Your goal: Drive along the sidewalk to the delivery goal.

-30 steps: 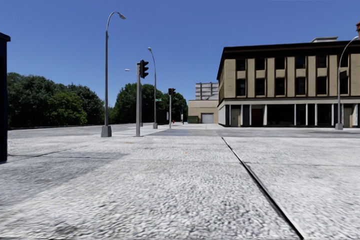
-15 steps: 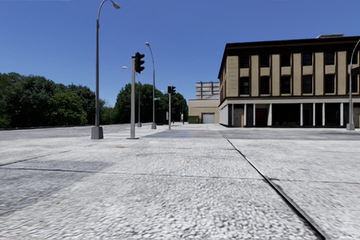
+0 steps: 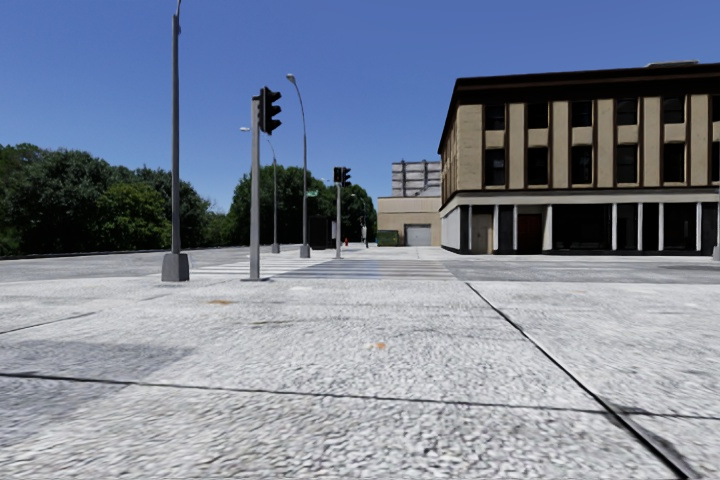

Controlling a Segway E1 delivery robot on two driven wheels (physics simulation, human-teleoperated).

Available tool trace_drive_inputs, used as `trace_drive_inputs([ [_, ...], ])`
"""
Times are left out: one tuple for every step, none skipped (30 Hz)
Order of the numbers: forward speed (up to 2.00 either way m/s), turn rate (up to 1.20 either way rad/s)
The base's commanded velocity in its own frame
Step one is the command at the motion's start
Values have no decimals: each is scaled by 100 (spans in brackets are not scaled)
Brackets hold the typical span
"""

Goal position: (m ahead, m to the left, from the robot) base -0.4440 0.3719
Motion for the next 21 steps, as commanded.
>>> trace_drive_inputs([
  [0,0],
  [0,0],
  [0,0],
  [0,0],
  [0,0],
  [0,0],
  [0,0],
  [0,0],
  [0,0],
  [0,0],
  [0,0],
  [0,0],
  [0,0],
  [0,0],
  [0,0],
  [0,0],
  [0,0],
  [0,0],
  [0,0],
  [0,0],
  [0,0],
])
